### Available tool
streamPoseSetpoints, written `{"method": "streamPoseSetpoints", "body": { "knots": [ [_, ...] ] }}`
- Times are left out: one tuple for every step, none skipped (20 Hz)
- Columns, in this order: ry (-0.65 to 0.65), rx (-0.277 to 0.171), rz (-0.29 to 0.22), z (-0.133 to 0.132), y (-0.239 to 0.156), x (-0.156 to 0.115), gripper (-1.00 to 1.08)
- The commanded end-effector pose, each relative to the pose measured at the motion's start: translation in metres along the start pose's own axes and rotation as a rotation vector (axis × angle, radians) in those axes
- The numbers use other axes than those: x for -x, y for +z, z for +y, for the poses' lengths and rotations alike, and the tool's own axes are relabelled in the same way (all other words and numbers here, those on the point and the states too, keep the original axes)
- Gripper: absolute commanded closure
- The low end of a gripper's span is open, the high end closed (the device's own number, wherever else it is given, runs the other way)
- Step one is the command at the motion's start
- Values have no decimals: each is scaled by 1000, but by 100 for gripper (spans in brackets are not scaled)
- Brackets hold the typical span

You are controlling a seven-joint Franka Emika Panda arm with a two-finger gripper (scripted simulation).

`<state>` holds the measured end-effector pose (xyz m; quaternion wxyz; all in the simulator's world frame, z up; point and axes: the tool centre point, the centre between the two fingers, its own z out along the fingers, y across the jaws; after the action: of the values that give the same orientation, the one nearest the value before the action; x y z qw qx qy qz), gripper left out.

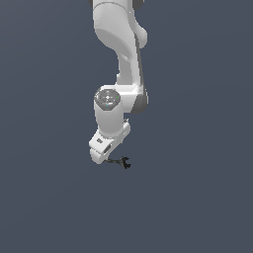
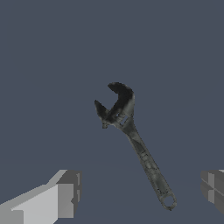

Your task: Pick up the object and move it to a goal position.

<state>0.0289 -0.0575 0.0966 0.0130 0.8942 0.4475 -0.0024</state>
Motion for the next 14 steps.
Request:
{"method": "streamPoseSetpoints", "body": {
  "knots": [
    [-65, -3, 2, 2, 6, 1, -92],
    [-91, -4, 3, 3, 9, 2, -92],
    [-116, -6, 3, 4, 11, 3, -92],
    [-141, -7, 4, 5, 14, 3, -92],
    [-166, -8, 6, 6, 16, 4, -92],
    [-190, -9, 7, 7, 19, 4, -92],
    [-212, -10, 8, 7, 21, 5, -92],
    [-233, -11, 9, 8, 23, 6, -92],
    [-253, -12, 10, 9, 25, 6, -92],
    [-272, -13, 11, 9, 27, 7, -92],
    [-289, -14, 12, 10, 29, 7, -92],
    [-305, -14, 13, 10, 30, 7, -92],
    [-320, -15, 14, 11, 32, 8, -92],
    [-333, -15, 15, 11, 33, 8, -92]
  ]
}}
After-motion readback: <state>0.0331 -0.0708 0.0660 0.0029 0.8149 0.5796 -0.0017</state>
